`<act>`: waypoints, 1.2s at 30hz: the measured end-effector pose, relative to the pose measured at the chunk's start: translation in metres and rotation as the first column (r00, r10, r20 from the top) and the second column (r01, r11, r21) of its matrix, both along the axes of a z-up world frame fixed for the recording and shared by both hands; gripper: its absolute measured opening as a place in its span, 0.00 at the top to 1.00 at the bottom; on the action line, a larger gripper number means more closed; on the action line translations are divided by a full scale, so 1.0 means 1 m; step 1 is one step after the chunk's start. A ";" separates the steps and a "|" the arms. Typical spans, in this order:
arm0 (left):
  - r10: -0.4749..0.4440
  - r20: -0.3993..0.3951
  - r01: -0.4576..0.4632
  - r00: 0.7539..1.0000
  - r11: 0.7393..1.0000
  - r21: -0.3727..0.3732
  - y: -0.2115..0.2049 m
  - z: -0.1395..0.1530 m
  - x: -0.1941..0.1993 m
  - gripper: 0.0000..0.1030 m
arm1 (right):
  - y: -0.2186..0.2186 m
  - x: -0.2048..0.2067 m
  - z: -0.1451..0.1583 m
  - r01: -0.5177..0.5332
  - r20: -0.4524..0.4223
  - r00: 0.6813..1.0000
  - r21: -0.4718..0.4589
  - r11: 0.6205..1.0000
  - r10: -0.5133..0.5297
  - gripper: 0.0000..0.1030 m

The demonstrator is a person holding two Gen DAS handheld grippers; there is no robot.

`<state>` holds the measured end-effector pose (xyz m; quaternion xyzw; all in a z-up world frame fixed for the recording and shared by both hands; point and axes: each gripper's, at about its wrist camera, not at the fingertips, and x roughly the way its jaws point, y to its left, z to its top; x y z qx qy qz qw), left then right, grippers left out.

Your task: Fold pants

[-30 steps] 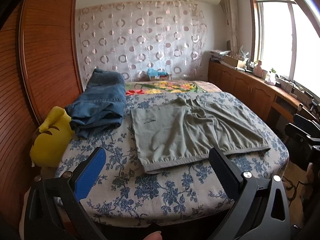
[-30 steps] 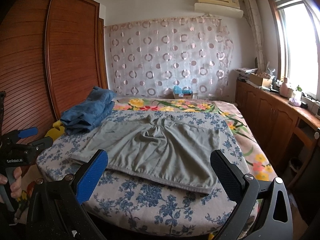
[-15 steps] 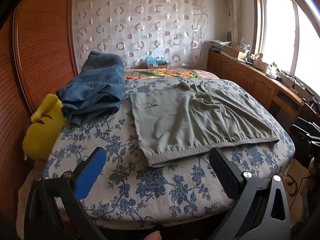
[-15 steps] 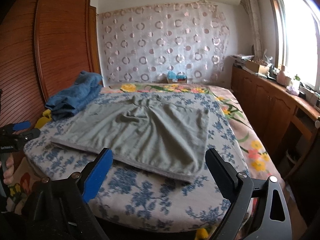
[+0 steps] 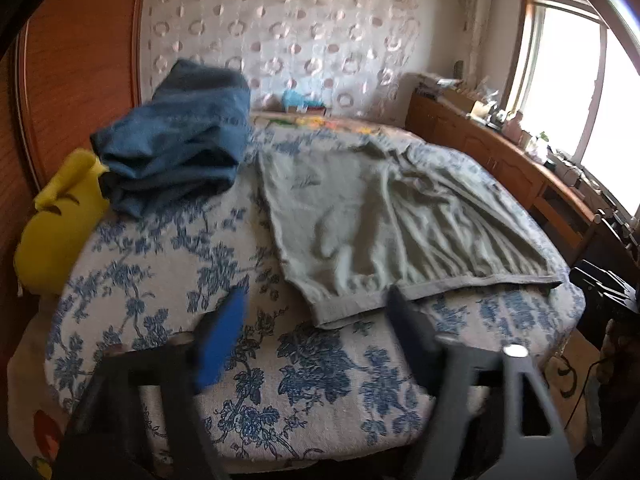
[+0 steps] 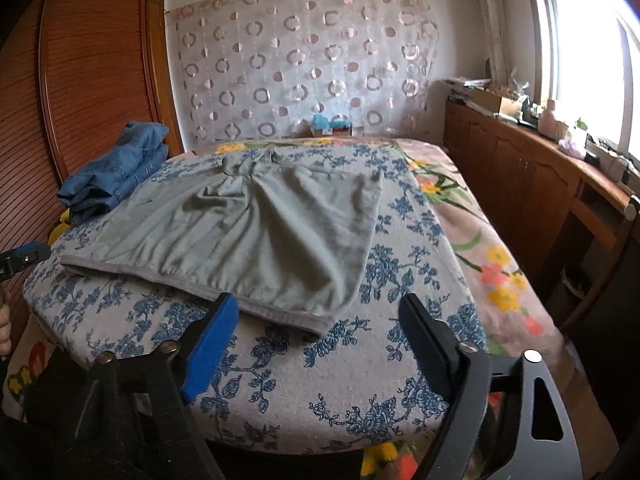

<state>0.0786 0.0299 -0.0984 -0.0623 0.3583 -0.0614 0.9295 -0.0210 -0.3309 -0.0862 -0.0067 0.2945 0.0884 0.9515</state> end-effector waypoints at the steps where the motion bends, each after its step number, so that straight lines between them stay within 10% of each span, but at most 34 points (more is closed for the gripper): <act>1: 0.000 -0.002 0.000 1.000 1.000 -0.004 0.000 -0.003 0.002 0.40 | -0.001 0.001 0.000 0.001 -0.007 1.000 0.001 1.000 -0.001 0.25; 19: -0.006 -0.079 0.008 0.997 1.000 0.025 -0.003 -0.030 0.028 0.59 | -0.014 0.022 0.004 0.015 -0.090 0.996 0.071 0.997 -0.008 0.59; 26: -0.058 -0.074 0.058 0.996 0.998 -0.005 -0.011 -0.026 0.028 0.95 | -0.017 0.031 0.008 -0.026 -0.089 0.996 0.079 0.997 0.033 0.90; 36: -0.087 0.004 0.087 0.996 0.996 -0.023 -0.013 0.005 0.004 0.95 | -0.029 0.008 0.027 -0.058 -0.020 0.998 0.086 0.995 0.060 0.93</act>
